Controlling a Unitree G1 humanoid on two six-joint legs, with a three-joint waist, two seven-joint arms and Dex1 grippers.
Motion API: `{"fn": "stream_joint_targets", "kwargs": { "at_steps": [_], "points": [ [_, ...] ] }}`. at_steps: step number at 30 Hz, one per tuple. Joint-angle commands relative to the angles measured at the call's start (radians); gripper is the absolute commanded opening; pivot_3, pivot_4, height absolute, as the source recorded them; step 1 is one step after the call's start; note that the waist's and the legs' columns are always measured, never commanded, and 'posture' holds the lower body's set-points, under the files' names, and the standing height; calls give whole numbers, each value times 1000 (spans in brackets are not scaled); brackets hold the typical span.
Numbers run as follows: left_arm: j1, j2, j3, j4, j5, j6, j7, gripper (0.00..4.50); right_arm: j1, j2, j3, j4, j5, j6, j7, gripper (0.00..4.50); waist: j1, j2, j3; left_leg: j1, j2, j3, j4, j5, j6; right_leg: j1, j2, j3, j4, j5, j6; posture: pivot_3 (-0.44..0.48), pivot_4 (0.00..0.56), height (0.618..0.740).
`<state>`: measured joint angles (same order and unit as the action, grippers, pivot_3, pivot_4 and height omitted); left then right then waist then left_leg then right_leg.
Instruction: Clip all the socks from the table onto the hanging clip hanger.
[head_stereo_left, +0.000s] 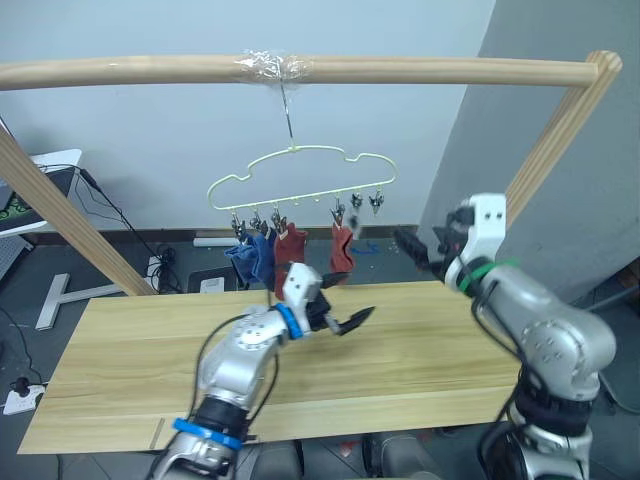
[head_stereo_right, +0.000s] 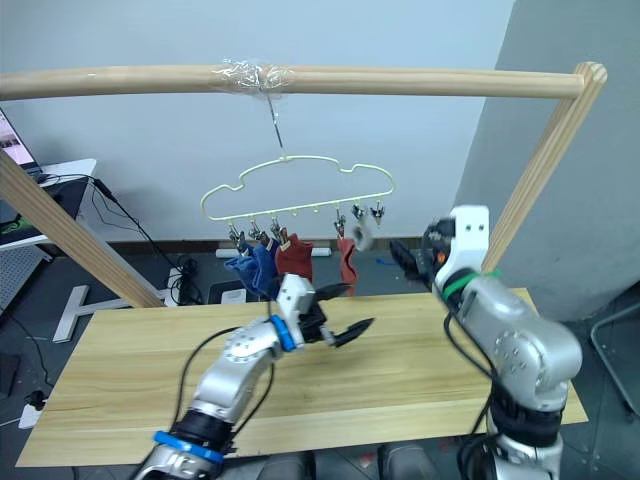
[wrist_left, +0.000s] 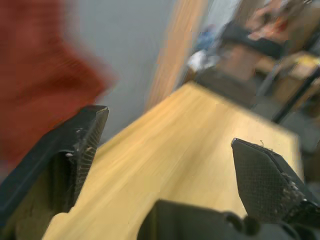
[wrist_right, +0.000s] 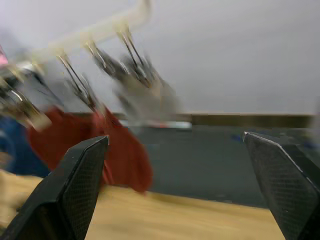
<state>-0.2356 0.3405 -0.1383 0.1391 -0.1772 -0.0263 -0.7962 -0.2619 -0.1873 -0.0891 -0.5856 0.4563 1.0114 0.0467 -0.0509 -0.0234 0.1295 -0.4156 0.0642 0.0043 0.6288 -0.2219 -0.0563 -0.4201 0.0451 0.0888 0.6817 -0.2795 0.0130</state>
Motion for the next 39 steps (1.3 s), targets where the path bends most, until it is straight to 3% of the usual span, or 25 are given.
{"fn": "stream_joint_targets", "kwargs": {
  "at_steps": [1, 4, 8, 10, 14, 28, 34, 39],
  "points": [
    [-7, 38, 46, -127, -52, 4, -28, 4500, 24, -33, 134, -5, -141, -260, 41, 3962, 2, 1, 2, 0, 0, 0, 0, 0, 0, 0, 0, 0, 0, 0, 0, 80, 146, 740],
    [-40, 72, 86, -188, -74, 36, -16, 4500, 32, 19, 186, 82, -245, -392, -32, 2901, 16, 0, 2, 0, -2, 1, 1, 0, 0, 1, 0, 1, 0, 0, 0, 101, 142, 740],
    [-83, 82, 118, -234, -105, 98, 12, 4500, 1, 74, 205, 182, -316, -504, -59, 2901, 27, -2, 4, 0, -2, 1, 1, 0, 0, 1, 1, 1, 0, 0, 1, 132, 136, 740],
    [-89, 79, 120, -239, -100, 98, 22, 4500, -21, 97, 200, 226, -329, -543, -60, 2578, 32, -2, 4, 0, -2, 2, 1, 0, 0, 1, 1, 2, -1, 0, 1, 132, 136, 740],
    [-86, 76, 122, -259, -104, 95, 30, 4500, -51, 116, 194, 281, -354, -582, -56, 1257, 38, -2, 4, -1, -2, 2, 0, 0, 0, 0, 1, 2, -1, 0, 0, 141, 131, 740],
    [-72, 121, 137, -367, -159, 137, 9, 4500, -187, 190, 173, 484, -386, -666, -68, 1257, 56, -2, 4, 0, -1, 2, 1, 0, 0, 0, 1, 3, 0, 0, 0, 174, 118, 740],
    [-65, 114, 132, -377, -154, 141, 20, 4500, -214, 205, 148, 527, -400, -676, -97, 3261, 63, -2, 4, -1, -1, 1, 1, 0, 0, 0, 1, 3, 0, 0, 0, 174, 118, 740],
    [-61, 114, 129, -374, -153, 137, 22, 4500, -218, 217, 131, 539, -401, -678, -102, 3261, 68, -2, 4, 0, -1, 2, 1, 0, 0, 0, 1, 3, 0, 0, 0, 174, 118, 740]
  ]
}}
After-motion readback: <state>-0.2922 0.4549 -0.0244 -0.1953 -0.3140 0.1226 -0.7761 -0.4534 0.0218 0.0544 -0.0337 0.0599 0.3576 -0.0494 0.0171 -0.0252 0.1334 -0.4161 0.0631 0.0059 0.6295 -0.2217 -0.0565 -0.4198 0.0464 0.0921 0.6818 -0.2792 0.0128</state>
